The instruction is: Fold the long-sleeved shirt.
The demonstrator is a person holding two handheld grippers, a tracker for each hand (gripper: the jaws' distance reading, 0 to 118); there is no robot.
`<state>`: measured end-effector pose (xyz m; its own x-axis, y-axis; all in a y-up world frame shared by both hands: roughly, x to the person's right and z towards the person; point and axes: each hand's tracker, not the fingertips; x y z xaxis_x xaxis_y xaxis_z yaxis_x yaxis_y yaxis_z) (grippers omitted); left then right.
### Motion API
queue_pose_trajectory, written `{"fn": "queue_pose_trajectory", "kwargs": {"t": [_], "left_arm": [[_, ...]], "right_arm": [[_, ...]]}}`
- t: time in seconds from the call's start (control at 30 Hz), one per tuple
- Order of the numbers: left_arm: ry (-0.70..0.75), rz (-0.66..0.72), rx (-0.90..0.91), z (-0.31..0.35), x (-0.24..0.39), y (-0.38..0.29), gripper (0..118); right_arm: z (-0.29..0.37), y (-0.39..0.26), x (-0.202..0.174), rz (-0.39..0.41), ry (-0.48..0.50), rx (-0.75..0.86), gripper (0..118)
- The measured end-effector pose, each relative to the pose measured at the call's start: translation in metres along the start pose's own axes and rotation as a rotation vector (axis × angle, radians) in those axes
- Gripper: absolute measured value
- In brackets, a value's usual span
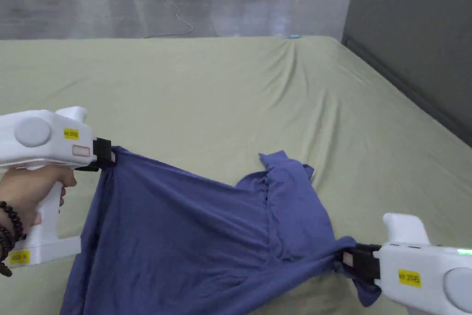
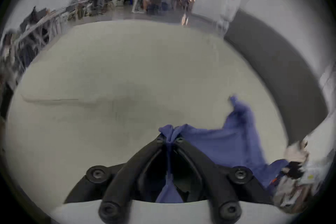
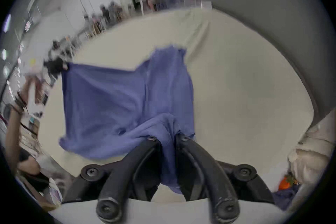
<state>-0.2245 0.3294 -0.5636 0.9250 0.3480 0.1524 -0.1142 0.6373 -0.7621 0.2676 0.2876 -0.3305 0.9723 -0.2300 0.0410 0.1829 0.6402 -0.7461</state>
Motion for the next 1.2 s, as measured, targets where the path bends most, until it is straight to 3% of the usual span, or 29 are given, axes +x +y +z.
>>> {"fn": "queue_pose_trajectory", "kwargs": {"t": [0.1,0.2,0.3,0.4,0.53,0.63,0.73,0.93,1.03,1.2], "left_arm": [[0.0,0.015,0.148,0.051,0.002,0.041,0],[-0.111,0.158,0.302,0.104,0.001,0.088,0],[-0.11,0.167,0.425,0.148,0.013,0.139,0],[-0.073,0.105,0.518,0.188,0.036,0.182,0],[-0.004,0.027,0.614,0.229,0.071,0.226,0],[0.024,-0.02,0.654,0.257,0.099,0.241,0],[0.08,-0.087,0.708,0.277,0.117,0.253,0],[0.065,-0.092,0.733,0.284,0.126,0.253,0],[0.07,-0.098,0.664,0.252,0.113,0.237,0],[0.103,-0.062,0.457,0.158,0.073,0.177,0]], "right_arm": [[0.019,0.068,-0.007,0.049,-0.059,0.126,10],[0.035,0.142,-0.023,0.145,-0.174,0.267,10],[0.049,0.222,-0.037,0.128,-0.121,0.358,10],[0.059,0.302,-0.061,0.187,-0.101,0.405,10],[0.068,0.39,-0.085,0.18,-0.1,0.416,10],[0.081,0.433,-0.093,0.103,-0.094,0.466,10],[0.094,0.457,-0.103,0.118,-0.118,0.51,10],[0.092,0.466,-0.102,0.135,-0.106,0.52,10],[0.058,0.446,-0.093,0.138,-0.117,0.455,10],[-0.045,0.382,-0.068,0.151,-0.126,0.212,10]]}}
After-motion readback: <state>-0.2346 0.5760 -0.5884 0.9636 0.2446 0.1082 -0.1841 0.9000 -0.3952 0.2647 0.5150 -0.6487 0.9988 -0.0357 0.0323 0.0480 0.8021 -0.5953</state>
